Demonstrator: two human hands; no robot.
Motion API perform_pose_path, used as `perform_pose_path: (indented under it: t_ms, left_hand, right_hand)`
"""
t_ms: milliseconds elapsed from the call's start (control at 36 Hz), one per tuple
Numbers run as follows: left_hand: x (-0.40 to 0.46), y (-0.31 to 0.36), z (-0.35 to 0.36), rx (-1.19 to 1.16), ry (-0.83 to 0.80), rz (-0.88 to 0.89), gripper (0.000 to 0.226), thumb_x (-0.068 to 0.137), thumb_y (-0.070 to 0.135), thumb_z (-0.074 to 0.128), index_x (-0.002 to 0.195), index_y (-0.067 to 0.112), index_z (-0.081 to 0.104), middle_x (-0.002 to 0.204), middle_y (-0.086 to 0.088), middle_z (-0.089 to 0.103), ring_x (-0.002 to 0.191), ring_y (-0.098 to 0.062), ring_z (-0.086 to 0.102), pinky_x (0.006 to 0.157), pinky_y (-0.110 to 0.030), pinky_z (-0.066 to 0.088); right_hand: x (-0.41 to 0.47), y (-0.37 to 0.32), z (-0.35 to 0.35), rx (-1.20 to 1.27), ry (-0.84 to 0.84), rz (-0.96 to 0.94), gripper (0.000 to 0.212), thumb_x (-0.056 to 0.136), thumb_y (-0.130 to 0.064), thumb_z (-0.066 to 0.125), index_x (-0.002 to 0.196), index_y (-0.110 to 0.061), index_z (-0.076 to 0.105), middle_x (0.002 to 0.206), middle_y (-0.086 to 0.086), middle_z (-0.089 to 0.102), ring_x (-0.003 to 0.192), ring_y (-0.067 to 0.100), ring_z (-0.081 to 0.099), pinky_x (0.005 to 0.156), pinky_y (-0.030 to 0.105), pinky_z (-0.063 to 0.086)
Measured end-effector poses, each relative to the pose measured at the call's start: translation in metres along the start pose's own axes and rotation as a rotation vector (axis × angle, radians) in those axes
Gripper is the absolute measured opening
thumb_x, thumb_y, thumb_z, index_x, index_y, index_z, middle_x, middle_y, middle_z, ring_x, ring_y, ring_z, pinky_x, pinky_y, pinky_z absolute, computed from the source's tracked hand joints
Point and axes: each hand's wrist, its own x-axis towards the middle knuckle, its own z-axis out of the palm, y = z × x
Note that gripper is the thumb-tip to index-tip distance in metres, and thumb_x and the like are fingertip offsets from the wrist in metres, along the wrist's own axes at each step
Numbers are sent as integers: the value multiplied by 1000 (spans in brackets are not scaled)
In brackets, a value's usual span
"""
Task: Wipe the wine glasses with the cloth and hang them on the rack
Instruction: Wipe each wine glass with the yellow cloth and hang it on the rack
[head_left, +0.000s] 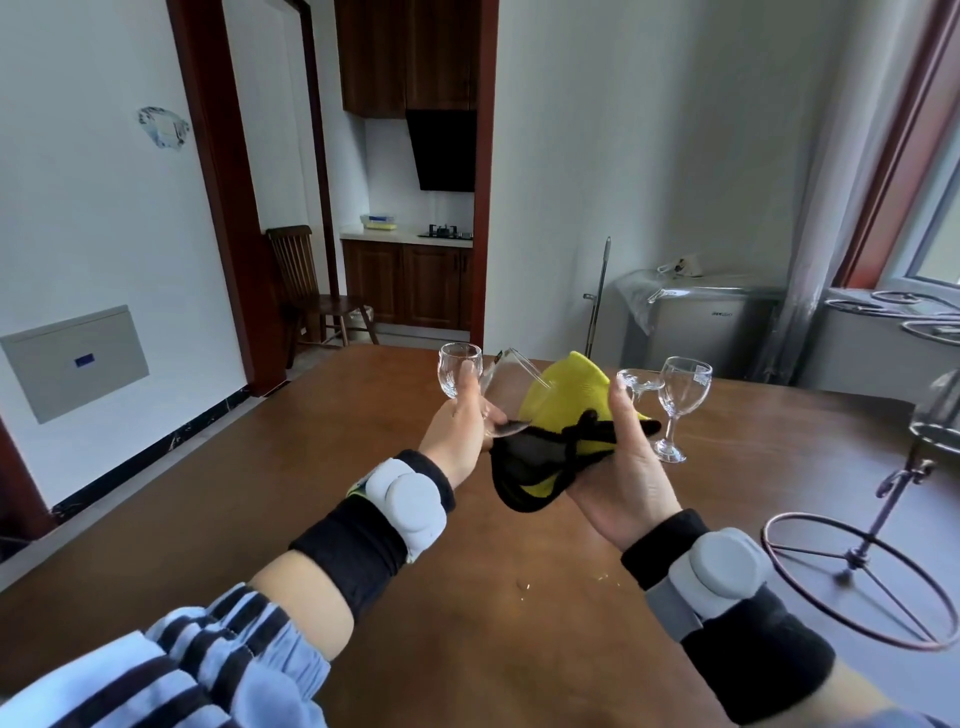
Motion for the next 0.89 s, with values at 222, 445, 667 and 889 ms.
perform_pose_path:
  t_ms: [222,445,667,889]
  left_hand:
    - [-7,-2,7,-171,-174,-72,102,67,91,2,82,11,64,43,6,40,37,-7,34,49,-25,27]
    - [-16,9,3,-28,-262,27,130,37,105,22,126,14,50,95,11,58,82,-4,55,87,-28,38]
    - [-24,8,12,226,-384,203,105,55,99,23,125,23,42,127,10,54,118,-8,52,110,-38,35]
    - [-41,33,10,318,-521,209,40,97,53,26,93,20,49,62,-12,51,37,-13,43,37,-9,34]
  right_hand:
    - [11,-4,-1,114,196,50,39,85,-8,48,122,-4,59,116,19,66,101,34,64,90,42,53]
    - [5,-8,-8,240,-34,92,50,62,-17,55,105,3,71,114,24,68,94,38,68,102,48,43]
    - [2,-8,0,192,-34,78,52,92,-39,39,119,-4,67,121,19,66,107,35,63,103,45,42]
    - [8,-27,-9,3,104,79,49,93,-49,48,107,-7,70,119,20,67,106,38,65,104,58,41]
